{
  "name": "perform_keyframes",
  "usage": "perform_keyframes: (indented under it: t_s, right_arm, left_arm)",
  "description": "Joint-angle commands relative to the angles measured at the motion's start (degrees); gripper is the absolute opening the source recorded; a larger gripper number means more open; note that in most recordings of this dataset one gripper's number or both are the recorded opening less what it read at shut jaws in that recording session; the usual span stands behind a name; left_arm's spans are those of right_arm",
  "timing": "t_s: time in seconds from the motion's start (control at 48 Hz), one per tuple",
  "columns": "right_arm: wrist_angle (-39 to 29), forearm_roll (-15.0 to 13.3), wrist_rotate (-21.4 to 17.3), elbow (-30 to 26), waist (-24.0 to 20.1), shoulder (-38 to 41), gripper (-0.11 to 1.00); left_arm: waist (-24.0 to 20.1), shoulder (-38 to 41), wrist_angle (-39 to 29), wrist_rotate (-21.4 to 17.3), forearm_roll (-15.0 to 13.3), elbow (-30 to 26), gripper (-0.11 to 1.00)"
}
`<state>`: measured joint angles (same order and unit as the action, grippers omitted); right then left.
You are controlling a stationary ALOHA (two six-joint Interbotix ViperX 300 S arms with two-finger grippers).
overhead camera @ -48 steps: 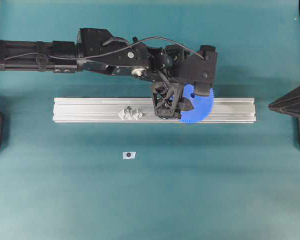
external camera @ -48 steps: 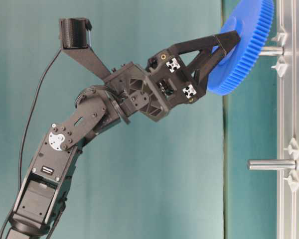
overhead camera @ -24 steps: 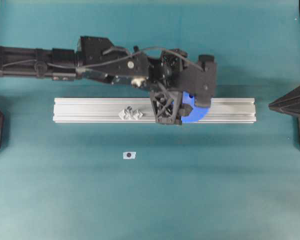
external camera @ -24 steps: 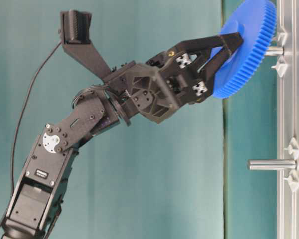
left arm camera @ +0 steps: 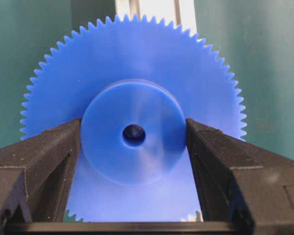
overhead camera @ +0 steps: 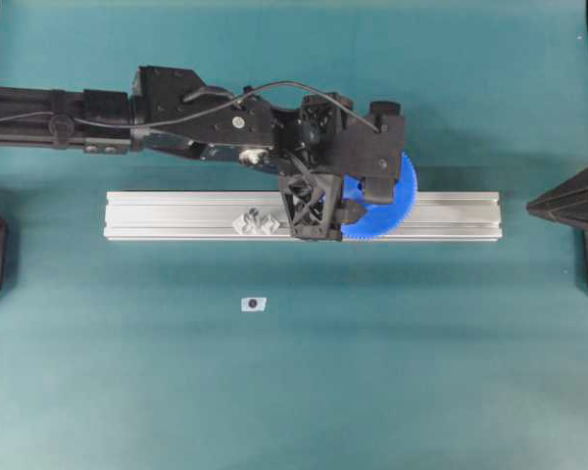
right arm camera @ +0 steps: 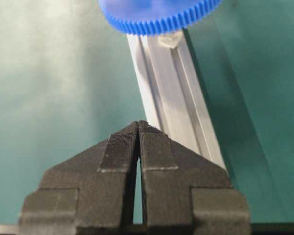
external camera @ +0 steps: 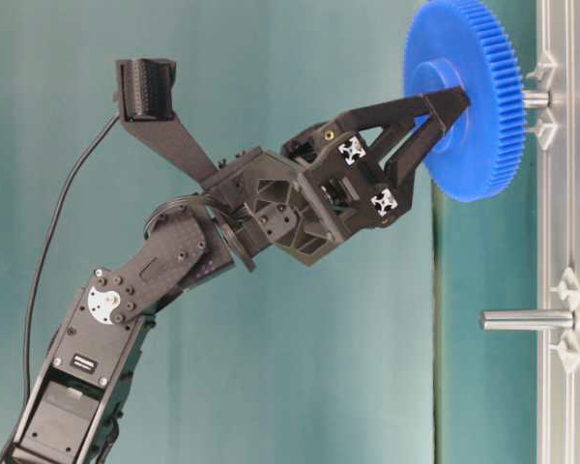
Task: Find the location of the shaft and insert the large gear.
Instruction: 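Align the gear's center hole with the right metal shaft, then push the blue gear onto the shaft with the left gripper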
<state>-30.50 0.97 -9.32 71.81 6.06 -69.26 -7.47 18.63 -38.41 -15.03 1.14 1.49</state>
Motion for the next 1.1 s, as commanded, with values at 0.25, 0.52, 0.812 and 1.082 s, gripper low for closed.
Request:
perform_keyframes:
  t_s: [0.25,0.52,0.812,1.082]
  right_arm:
    - [0.5,0.0,-0.6,-0.6,0.1,0.4,0.06]
    - [0.5,0.0,-0.7,-0.4,0.2,0.4,0.06]
    - [0.5,0.0,-0.7,-0.4,0.1,0.4,0.06]
    - [0.4,0.0,-1.1,-0.4,0.1,0.4,0.06]
  left_arm:
    - [0.1,1.1,1.0,-1.4,0.2,-4.4,0.72]
    - [0.0,1.0,0.4,-1.5,0.2,-3.6,0.72]
    - [-0.3,1.5,0.7,-1.8,0.2,-5.1,0.75]
    - [-1.0,1.5,0.4,-1.8,0.1,-6.2,0.82]
